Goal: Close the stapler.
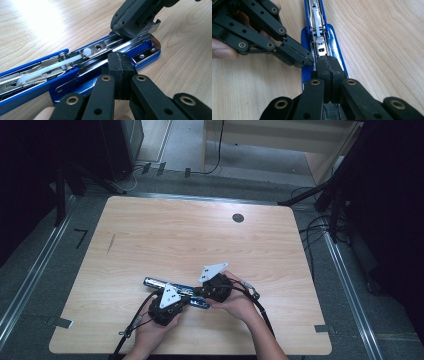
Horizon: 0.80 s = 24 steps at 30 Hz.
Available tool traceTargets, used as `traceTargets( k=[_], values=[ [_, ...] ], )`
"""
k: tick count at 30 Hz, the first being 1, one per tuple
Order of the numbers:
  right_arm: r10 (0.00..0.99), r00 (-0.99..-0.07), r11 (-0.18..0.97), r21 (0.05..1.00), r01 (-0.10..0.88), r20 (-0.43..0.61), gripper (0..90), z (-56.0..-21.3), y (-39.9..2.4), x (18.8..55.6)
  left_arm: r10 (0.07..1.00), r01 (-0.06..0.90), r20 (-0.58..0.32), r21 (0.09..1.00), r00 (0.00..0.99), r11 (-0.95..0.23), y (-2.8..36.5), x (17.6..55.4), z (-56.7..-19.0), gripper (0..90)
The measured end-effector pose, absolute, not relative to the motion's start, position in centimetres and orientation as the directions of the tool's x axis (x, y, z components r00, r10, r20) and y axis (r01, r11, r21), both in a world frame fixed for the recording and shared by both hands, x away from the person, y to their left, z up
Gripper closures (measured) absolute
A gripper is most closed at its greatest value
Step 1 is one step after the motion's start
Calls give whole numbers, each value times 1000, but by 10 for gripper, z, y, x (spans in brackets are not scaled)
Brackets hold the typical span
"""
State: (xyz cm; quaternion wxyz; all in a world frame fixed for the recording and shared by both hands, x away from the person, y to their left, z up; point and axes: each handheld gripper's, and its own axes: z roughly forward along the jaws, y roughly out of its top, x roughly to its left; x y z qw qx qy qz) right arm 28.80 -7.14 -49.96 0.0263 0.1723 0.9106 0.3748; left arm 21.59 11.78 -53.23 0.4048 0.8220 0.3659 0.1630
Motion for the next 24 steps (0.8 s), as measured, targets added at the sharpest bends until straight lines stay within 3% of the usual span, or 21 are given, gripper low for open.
traceTargets(
  k=[24],
  values=[
    [334, -936, 614, 728, 304, 108, 900, -487, -41, 292, 742, 468, -22, 788, 670, -400, 117, 214, -532, 900]
  ],
)
